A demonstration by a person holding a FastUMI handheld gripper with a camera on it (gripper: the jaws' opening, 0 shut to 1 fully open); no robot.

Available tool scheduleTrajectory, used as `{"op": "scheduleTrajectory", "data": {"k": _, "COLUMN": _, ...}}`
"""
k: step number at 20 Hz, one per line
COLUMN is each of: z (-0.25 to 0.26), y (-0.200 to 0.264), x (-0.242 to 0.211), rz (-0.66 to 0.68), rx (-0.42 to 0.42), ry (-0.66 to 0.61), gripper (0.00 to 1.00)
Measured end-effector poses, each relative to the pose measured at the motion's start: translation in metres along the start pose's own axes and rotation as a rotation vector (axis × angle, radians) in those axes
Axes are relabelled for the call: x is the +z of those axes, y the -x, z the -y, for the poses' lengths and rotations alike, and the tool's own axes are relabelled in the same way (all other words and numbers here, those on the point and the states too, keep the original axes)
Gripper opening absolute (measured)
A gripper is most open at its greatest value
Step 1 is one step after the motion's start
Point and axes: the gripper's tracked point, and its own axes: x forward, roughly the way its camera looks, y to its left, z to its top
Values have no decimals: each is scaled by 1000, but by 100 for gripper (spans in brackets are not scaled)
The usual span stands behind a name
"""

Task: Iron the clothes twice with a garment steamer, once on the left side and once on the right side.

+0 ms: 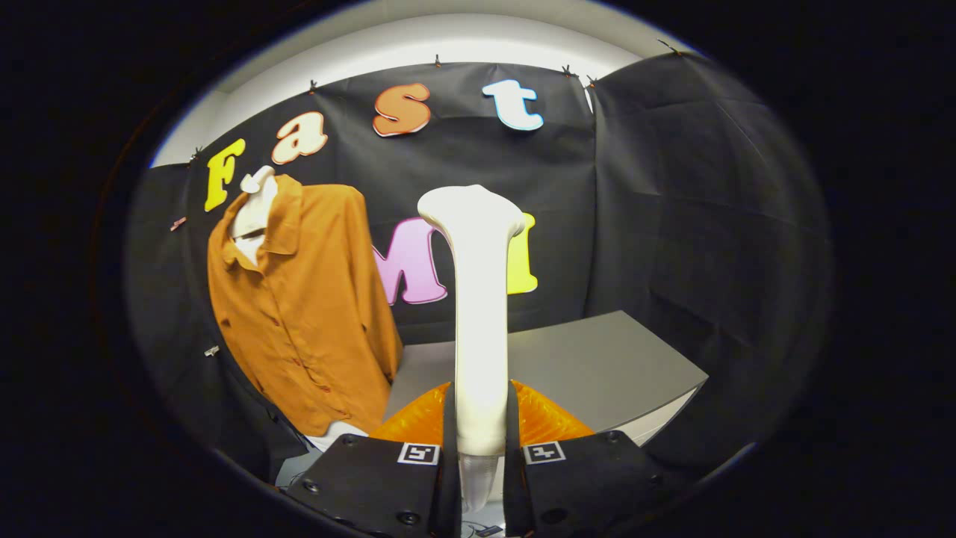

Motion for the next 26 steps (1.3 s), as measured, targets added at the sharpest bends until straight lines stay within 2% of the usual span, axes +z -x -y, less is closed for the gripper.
{"op": "scheduleTrajectory", "data": {"k": 5, "z": -63, "y": 49, "x": 24, "rz": 103, "rx": 59, "ry": 9, "gripper": 26}}
{"op": "scheduleTrajectory", "data": {"k": 12, "z": -118, "y": 77, "x": 28, "rz": 176, "rx": 44, "ry": 24, "gripper": 26}}
{"op": "scheduleTrajectory", "data": {"k": 19, "z": -180, "y": 78, "x": 10, "rz": 174, "rx": 53, "ry": 58, "gripper": 26}}
{"op": "scheduleTrajectory", "data": {"k": 26, "z": -212, "y": 57, "x": 0, "rz": 198, "rx": 26, "ry": 85, "gripper": 25}}
